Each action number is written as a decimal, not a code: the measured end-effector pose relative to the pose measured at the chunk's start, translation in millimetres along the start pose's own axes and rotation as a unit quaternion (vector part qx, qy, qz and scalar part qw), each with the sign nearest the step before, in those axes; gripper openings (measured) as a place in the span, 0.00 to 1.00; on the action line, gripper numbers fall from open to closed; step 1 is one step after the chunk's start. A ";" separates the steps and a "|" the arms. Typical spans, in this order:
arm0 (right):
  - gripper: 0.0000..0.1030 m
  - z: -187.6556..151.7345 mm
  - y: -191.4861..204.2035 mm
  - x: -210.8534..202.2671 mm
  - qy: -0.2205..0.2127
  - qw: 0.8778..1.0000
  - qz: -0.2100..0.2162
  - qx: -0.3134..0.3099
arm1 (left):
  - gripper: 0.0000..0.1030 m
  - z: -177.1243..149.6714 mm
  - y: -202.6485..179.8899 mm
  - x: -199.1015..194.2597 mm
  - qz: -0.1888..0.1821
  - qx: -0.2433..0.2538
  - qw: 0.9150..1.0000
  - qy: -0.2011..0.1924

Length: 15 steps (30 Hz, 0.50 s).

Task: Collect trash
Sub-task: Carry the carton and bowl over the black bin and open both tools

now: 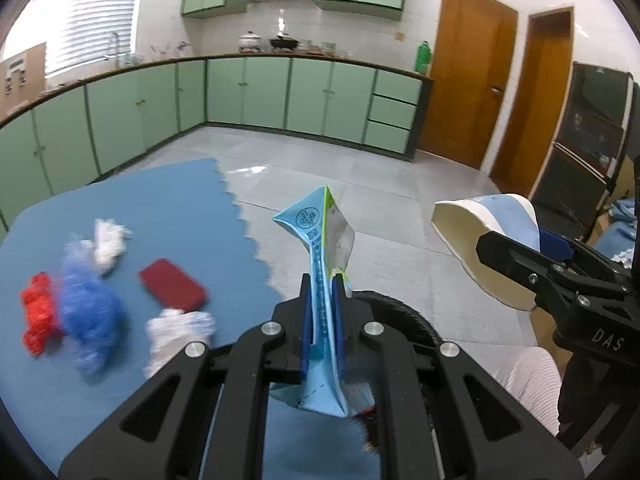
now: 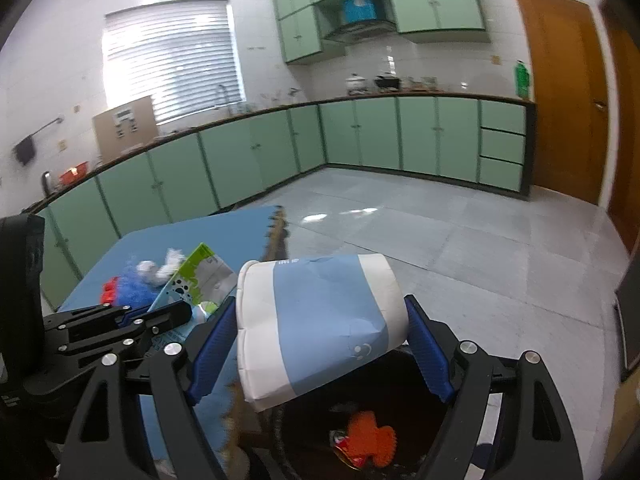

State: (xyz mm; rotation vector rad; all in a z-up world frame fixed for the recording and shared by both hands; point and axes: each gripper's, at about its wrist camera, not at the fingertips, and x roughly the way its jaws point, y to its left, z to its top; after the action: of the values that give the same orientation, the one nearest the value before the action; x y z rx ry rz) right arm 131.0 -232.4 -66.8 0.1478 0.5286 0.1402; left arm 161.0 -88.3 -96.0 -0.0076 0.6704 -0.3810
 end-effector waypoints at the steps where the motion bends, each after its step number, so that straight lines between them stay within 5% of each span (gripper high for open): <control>1: 0.77 -1.2 -4.2 0.2 0.001 1.000 -0.005 0.005 | 0.08 0.1 -4.6 6.8 -0.007 0.000 1.000 0.005; 15: 0.80 -21.4 -66.7 39.0 0.045 0.997 -0.051 0.040 | 0.10 6.1 -39.9 80.4 -0.052 0.020 0.998 0.042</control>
State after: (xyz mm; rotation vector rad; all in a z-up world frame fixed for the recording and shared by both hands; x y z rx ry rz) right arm 159.7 -288.8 -116.0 0.1919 0.6302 0.0260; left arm 208.7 -154.0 -134.6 0.0119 0.7476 -0.4969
